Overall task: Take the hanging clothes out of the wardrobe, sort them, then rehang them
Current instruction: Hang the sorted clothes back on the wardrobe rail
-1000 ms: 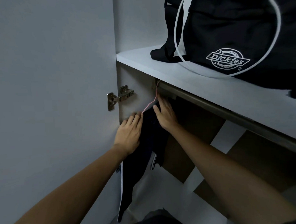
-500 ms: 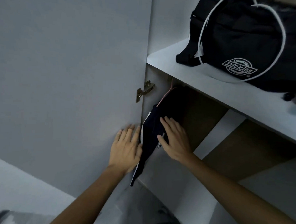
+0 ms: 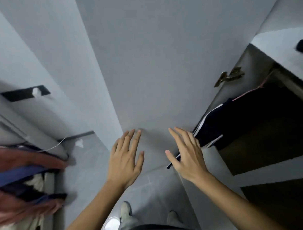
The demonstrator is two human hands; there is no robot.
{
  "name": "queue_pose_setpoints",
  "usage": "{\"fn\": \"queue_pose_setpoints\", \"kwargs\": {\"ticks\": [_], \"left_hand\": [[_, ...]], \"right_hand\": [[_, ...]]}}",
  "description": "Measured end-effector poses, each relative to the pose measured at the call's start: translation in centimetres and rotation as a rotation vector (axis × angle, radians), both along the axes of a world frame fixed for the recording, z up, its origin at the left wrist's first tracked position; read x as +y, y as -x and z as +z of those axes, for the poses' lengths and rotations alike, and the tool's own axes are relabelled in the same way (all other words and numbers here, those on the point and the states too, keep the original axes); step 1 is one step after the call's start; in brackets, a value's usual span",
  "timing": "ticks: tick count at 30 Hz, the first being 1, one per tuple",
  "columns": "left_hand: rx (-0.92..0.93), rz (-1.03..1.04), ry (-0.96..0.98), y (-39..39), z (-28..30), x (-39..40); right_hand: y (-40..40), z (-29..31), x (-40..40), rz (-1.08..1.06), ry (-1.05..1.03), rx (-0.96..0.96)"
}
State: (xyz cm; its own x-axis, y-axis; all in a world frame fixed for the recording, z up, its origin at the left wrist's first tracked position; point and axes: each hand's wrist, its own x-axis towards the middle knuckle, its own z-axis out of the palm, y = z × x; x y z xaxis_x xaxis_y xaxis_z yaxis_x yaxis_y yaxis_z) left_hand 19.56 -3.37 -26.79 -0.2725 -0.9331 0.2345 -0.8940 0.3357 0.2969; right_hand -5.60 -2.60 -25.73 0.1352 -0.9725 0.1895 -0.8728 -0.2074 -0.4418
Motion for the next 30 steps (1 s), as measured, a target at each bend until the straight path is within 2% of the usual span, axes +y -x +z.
{"fn": "queue_pose_setpoints", "kwargs": {"ticks": [6, 12, 23, 30], "left_hand": [[0.008, 0.340, 0.003, -7.7, 0.8, 6.9], [0.012, 0.661, -0.009, -18.7, 0.8, 12.9], [0.071, 1.090, -0.037, -40.5, 0.5, 23.3], [0.098, 1.292, -0.058, -49.0, -0.3, 25.9]], "right_hand": [[-9.2, 0.3, -0.3, 0.359, -0.035, -0.050], [-22.2, 1.0, -0.2, 0.627, -0.048, -0.045], [-48.7, 0.0, 1.2, 0.949, -0.118, 0.013], [-61.8, -0.2, 0.9, 1.127, -0.112, 0.029]]}}
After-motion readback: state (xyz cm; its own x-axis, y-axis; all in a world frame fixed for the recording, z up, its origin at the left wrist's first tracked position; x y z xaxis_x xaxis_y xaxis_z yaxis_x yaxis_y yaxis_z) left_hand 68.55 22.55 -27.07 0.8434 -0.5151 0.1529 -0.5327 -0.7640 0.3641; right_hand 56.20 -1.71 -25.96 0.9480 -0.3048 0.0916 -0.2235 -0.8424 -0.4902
